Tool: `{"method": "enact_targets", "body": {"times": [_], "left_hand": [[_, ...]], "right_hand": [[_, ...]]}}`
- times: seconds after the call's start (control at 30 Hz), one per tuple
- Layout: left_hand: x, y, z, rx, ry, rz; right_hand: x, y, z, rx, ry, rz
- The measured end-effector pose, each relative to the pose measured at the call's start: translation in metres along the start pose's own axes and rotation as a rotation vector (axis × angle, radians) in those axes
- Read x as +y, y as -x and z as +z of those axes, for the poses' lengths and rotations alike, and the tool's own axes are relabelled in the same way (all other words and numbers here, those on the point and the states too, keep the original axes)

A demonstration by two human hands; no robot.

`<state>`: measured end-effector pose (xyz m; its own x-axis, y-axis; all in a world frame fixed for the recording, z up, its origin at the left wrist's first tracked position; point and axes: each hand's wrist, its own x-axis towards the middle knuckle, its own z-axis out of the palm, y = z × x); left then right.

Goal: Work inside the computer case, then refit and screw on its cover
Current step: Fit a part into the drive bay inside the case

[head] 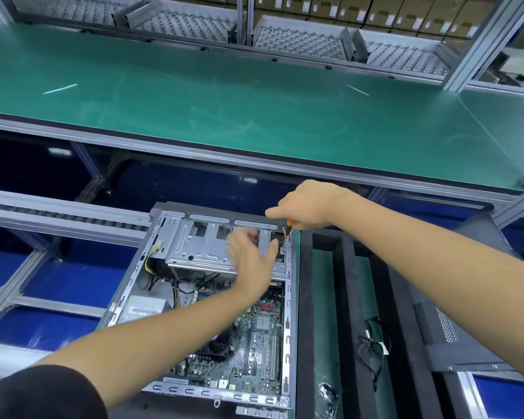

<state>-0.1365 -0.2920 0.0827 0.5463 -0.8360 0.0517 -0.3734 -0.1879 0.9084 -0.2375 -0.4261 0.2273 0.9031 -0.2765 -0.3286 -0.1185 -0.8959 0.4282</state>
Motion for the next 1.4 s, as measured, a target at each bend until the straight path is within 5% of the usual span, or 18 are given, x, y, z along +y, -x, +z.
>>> {"method": "enact_targets", "body": {"times": [0.13, 0.27, 0.47, 0.63, 1.0, 1.27, 1.4], "left_hand": [[-0.015, 0.049, 0.018, 0.093, 0.267, -0.525], [-0.035, 0.051, 0.03, -0.052, 0.334, -0.819], [-0.042, 0.039, 0.041, -0.018, 0.843, -0.934], [-0.043, 0.029, 0.054, 0.117, 0.862, -1.015], [-0.043, 0.023, 0.044, -0.041, 1.098, -1.009], [-0.044, 0.03, 0.037, -0.329, 1.309, -0.896], [-0.05, 0.027, 0.037, -0.301, 1.276, -0.892]], "right_hand": [[0.002, -0.002, 0.002, -0.02, 0.004, 0.007], [0.006, -0.002, 0.004, -0.014, 0.004, 0.009], [0.011, -0.001, 0.003, -0.022, -0.002, 0.006], [0.009, 0.001, 0.004, -0.043, 0.011, 0.019], [0.01, -0.004, 0.004, -0.038, 0.011, 0.0], [0.007, -0.001, 0.007, -0.013, -0.019, -0.006], [0.006, -0.004, 0.007, -0.023, -0.079, 0.012]]}}
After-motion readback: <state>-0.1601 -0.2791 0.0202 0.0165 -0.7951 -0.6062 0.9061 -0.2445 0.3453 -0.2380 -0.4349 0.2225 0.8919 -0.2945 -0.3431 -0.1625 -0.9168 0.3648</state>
